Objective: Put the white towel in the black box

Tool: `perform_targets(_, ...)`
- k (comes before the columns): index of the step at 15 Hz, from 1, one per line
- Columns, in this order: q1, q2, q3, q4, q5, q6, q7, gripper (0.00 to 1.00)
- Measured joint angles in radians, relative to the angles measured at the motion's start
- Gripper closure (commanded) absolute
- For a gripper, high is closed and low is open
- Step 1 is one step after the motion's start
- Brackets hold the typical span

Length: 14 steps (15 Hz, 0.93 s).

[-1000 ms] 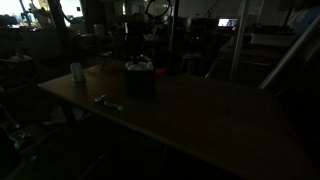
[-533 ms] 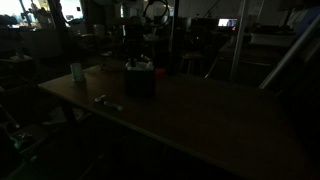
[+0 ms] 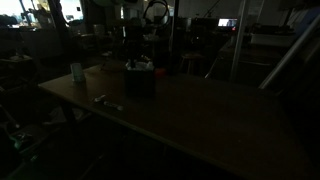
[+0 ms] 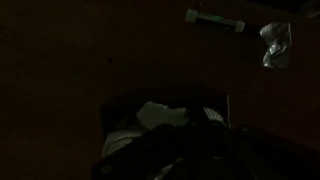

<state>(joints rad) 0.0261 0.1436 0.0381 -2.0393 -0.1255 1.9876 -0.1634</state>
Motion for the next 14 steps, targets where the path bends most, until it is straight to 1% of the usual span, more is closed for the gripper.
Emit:
perform_targets(5,0.0,0.026,0.0,0.004,0.011,0.009,-0.001,1.0)
perform_targets(14,-0.001,0.076,0.0,0.045,0.026,0.009,-0.015,1.0)
